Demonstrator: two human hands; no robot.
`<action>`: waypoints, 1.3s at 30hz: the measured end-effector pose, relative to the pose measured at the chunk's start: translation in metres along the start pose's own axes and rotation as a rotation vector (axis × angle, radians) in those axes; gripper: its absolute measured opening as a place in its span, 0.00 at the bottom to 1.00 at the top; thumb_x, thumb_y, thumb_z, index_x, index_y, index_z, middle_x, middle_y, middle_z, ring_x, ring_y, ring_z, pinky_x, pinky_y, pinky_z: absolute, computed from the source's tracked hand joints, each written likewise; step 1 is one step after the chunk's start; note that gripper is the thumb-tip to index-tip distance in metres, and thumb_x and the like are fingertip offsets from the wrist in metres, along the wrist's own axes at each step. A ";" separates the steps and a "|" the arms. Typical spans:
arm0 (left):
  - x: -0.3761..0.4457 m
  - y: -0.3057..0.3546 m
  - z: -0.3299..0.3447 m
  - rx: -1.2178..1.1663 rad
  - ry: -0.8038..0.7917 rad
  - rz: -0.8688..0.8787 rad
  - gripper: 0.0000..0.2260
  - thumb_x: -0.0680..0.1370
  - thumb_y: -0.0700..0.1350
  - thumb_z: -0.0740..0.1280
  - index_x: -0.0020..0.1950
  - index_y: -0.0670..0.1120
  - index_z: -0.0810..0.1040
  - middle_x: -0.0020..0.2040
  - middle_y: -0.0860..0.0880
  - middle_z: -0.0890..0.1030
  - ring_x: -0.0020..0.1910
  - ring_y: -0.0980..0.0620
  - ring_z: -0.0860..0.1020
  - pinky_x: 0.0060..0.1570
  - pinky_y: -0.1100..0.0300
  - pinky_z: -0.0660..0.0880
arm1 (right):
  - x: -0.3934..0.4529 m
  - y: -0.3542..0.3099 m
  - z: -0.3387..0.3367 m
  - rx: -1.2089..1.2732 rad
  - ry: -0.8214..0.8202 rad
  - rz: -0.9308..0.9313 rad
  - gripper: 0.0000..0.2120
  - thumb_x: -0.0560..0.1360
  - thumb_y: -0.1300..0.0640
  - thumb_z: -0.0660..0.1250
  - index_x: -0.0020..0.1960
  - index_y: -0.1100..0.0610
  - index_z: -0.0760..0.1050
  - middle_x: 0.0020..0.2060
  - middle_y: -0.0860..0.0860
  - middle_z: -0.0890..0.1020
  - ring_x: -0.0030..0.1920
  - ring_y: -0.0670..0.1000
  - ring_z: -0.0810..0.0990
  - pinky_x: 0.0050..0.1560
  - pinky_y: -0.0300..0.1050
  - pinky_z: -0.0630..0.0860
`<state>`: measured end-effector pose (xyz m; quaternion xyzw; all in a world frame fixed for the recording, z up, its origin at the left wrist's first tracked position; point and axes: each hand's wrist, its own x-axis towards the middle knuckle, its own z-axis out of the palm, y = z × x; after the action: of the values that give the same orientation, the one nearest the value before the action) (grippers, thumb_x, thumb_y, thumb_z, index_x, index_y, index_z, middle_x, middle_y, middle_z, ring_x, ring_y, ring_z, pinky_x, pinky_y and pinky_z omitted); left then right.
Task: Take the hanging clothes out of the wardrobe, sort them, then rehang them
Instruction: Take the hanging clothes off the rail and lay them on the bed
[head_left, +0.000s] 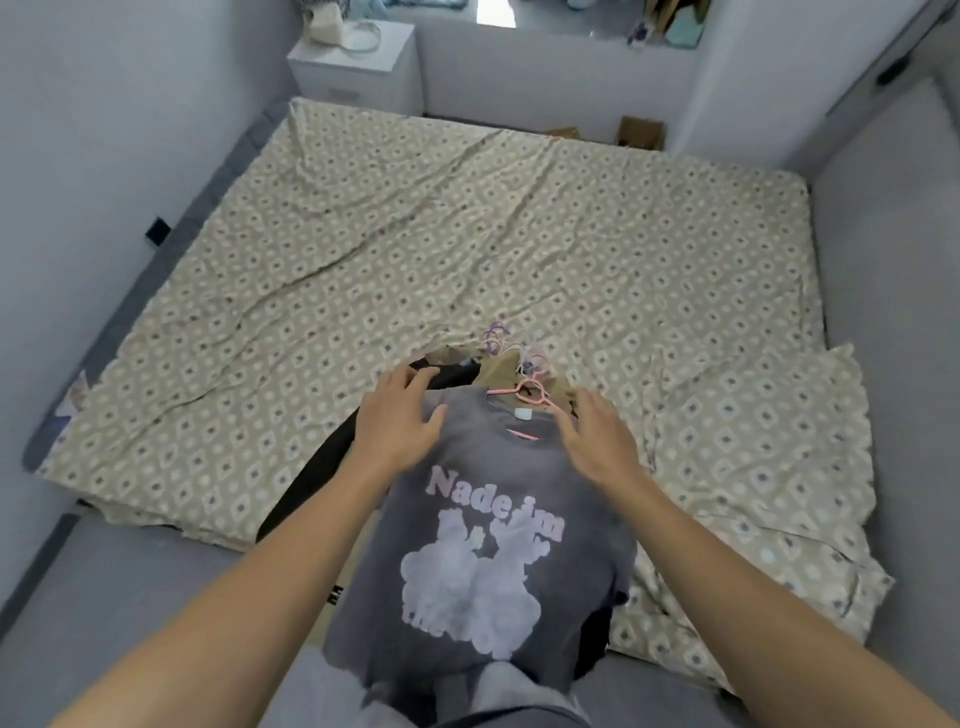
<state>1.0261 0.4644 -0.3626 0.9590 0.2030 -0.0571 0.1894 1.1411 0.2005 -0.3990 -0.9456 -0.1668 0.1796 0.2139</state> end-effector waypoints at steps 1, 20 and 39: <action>-0.010 -0.006 -0.001 -0.001 0.012 -0.018 0.25 0.81 0.57 0.64 0.78 0.53 0.70 0.66 0.49 0.74 0.67 0.45 0.71 0.62 0.46 0.71 | 0.001 -0.012 0.002 -0.007 -0.009 -0.067 0.19 0.84 0.48 0.59 0.73 0.53 0.70 0.67 0.53 0.76 0.69 0.58 0.73 0.63 0.55 0.72; -0.495 -0.130 -0.065 0.109 0.701 -1.012 0.31 0.79 0.63 0.60 0.80 0.52 0.68 0.69 0.48 0.74 0.69 0.45 0.71 0.64 0.46 0.71 | -0.261 -0.362 0.132 -0.030 -0.424 -1.410 0.27 0.82 0.39 0.60 0.75 0.53 0.70 0.66 0.51 0.76 0.66 0.55 0.73 0.63 0.55 0.73; -0.981 0.081 0.050 0.219 1.022 -2.240 0.28 0.80 0.62 0.62 0.77 0.51 0.71 0.62 0.49 0.77 0.61 0.46 0.75 0.56 0.47 0.75 | -0.825 -0.350 0.243 -0.033 -1.240 -2.360 0.26 0.83 0.36 0.56 0.75 0.48 0.66 0.65 0.47 0.76 0.64 0.52 0.73 0.60 0.53 0.74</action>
<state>0.1641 0.0162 -0.1979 0.1797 0.9566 0.1766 -0.1463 0.2314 0.2587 -0.2207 -0.0005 -0.9516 0.2837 0.1181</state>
